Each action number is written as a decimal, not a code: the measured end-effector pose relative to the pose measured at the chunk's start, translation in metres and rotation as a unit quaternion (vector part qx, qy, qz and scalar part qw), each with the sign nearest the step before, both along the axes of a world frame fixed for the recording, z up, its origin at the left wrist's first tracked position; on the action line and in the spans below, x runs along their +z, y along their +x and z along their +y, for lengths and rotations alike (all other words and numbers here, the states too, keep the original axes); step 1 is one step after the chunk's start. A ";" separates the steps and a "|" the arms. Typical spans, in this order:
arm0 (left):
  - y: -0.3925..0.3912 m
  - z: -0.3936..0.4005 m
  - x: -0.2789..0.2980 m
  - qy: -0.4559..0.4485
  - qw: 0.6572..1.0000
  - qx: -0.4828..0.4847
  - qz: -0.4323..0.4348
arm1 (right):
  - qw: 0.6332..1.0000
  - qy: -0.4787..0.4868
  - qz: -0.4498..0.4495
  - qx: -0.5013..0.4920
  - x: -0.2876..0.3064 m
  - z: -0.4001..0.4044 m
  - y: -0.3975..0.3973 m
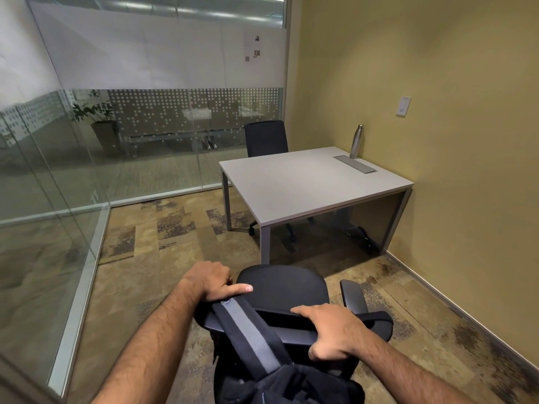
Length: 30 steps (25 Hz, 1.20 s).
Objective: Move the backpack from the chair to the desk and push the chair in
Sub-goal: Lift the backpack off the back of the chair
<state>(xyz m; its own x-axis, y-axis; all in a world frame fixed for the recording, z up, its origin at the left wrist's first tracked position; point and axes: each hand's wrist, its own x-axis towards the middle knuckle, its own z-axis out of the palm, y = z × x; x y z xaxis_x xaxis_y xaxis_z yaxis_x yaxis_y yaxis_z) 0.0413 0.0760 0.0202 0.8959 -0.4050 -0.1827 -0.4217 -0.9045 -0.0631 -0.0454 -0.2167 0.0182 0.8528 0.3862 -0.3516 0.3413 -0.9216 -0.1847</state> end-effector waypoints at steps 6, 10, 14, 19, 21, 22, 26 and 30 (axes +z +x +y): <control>-0.014 0.002 0.015 0.036 0.999 0.039 0.004 | 1.000 -0.005 0.005 -0.002 -0.001 -0.004 0.001; -0.022 0.013 0.027 0.035 0.994 0.076 0.067 | 1.000 0.003 -0.003 -0.003 -0.003 -0.007 0.004; -0.044 0.026 0.029 0.005 0.996 0.050 0.071 | 1.000 0.003 -0.022 0.000 -0.007 0.001 0.001; -0.064 0.031 0.024 -0.043 0.996 0.029 0.066 | 0.960 0.212 -0.014 -0.184 -0.009 -0.014 0.007; -0.070 0.031 0.017 -0.085 0.993 0.027 0.079 | 0.942 0.085 -0.082 -0.313 -0.011 -0.025 0.011; -0.073 0.030 0.014 -0.094 0.992 0.020 0.083 | 0.937 0.010 -0.051 -0.344 -0.011 -0.029 0.010; -0.088 0.003 0.012 -0.080 0.993 -0.038 0.072 | 0.920 -0.016 0.051 -0.388 -0.009 -0.032 0.013; -0.094 -0.039 0.014 -0.090 0.987 -0.111 0.071 | 0.923 -0.005 0.046 -0.381 -0.001 -0.045 0.011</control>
